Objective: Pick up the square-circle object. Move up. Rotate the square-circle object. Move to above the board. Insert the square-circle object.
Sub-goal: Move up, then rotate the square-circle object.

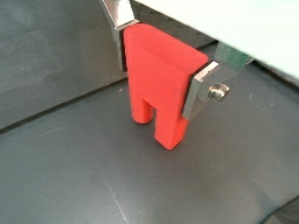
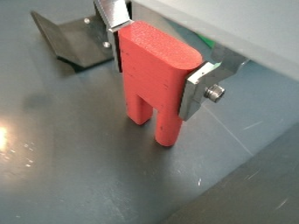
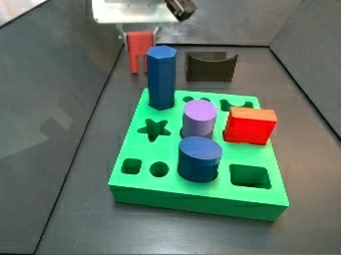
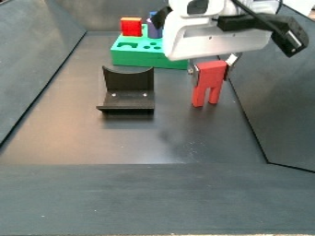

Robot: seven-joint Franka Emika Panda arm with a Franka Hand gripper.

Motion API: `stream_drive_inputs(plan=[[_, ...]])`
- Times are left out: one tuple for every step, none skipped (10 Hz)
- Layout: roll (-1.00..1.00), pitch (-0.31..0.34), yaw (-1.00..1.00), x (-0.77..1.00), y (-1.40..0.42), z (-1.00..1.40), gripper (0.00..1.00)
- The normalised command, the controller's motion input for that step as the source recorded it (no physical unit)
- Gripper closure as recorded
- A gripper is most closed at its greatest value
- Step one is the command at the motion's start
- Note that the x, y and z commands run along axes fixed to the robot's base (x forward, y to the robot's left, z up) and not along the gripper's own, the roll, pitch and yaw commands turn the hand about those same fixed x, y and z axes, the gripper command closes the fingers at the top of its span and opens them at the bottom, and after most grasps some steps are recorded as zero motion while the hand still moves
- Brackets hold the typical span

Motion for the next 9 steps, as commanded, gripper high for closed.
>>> stream_drive_inputs(plan=[[-0.01, 0.023, 0.02, -0.02, 0.04, 0.74, 1.0], [-0.01, 0.023, 0.01, -0.02, 0.02, 0.66, 1.0], [-0.02, 0.027, 0.01, -0.02, 0.01, 0.47, 1.0], [-0.03, 0.026, 0.01, -0.02, 0.0, 0.25, 1.0], [0.0, 0.0, 0.0, 0.25, -0.21, 1.0, 1.0], [0.0, -0.005, 0.0, 0.26, -0.22, 1.0, 1.0], [-0.02, 0.053, 0.02, 0.21, -0.19, 1.0, 1.0], [-0.02, 0.065, 0.02, 0.2, -0.17, 1.0, 1.0], [-0.03, 0.08, 0.02, 0.17, -0.15, 1.0, 1.0]])
